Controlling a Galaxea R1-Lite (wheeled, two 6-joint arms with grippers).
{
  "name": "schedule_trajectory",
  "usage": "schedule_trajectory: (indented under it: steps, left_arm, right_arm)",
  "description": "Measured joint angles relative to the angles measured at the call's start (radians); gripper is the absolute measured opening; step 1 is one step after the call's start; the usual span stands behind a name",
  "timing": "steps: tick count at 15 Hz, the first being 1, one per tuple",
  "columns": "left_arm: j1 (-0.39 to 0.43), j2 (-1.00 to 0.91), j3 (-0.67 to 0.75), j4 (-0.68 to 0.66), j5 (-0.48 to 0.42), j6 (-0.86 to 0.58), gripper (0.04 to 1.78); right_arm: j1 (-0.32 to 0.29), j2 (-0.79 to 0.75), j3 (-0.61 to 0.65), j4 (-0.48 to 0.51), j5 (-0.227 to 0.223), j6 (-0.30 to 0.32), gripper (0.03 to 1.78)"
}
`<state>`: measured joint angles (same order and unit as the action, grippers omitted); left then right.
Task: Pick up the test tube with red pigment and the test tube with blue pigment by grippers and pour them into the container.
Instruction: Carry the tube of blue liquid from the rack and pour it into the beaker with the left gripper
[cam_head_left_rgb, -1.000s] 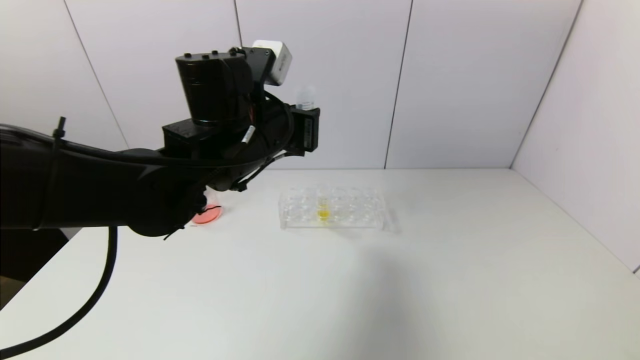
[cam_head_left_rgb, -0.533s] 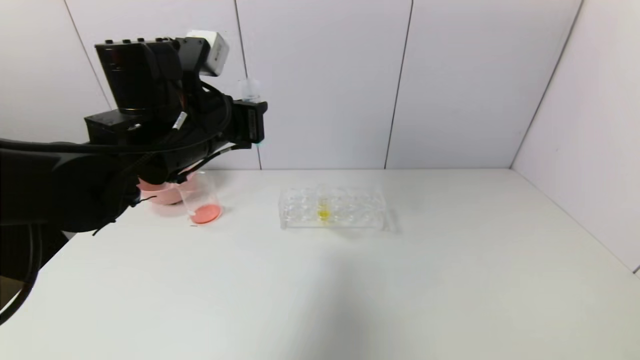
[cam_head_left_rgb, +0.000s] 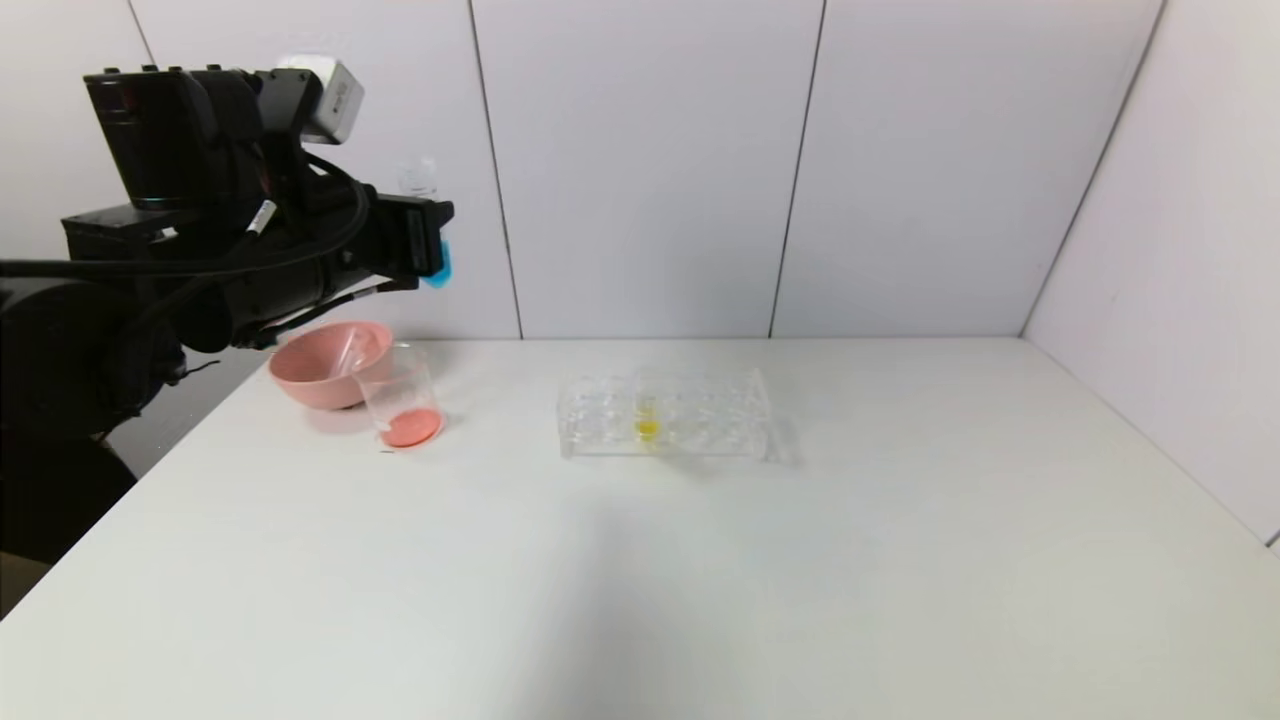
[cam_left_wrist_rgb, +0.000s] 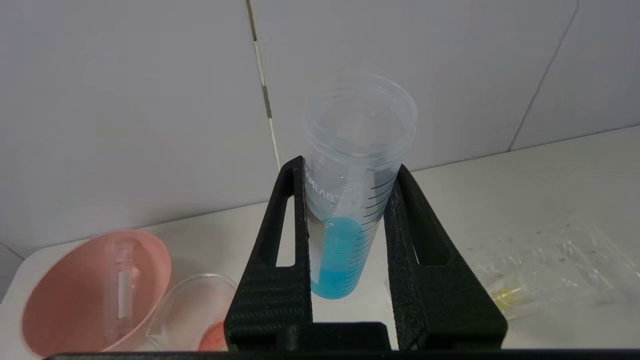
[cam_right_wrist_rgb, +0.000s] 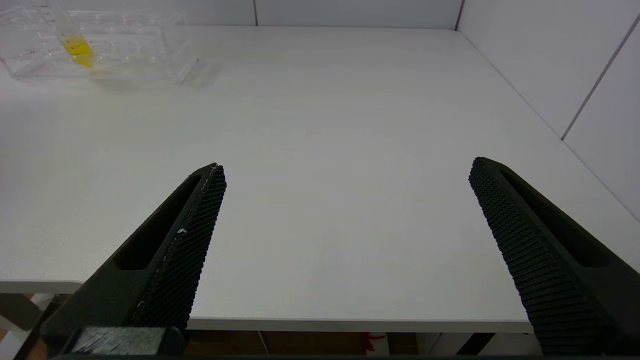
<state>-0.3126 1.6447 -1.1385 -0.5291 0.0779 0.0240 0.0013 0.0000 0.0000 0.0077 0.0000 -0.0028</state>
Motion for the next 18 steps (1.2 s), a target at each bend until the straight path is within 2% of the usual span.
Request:
schedule_trajectory:
  steps: [8,14,18]
  left_arm:
    - [0.228,0.037,-0.033,0.011,-0.168,0.002,0.45]
    - [0.363,0.128,-0.173,0.063,-0.311,0.011,0.45]
    - [0.451,0.177,-0.275,0.167,-0.455,0.119,0.45]
  right_arm:
    - [0.000,0.000,0.000,0.000,0.000,0.000,1.77]
    - [0.000,0.000,0.000,0.000,0.000,0.000,1.77]
    - [0.000,0.000,0.000,0.000,0.000,0.000,1.77]
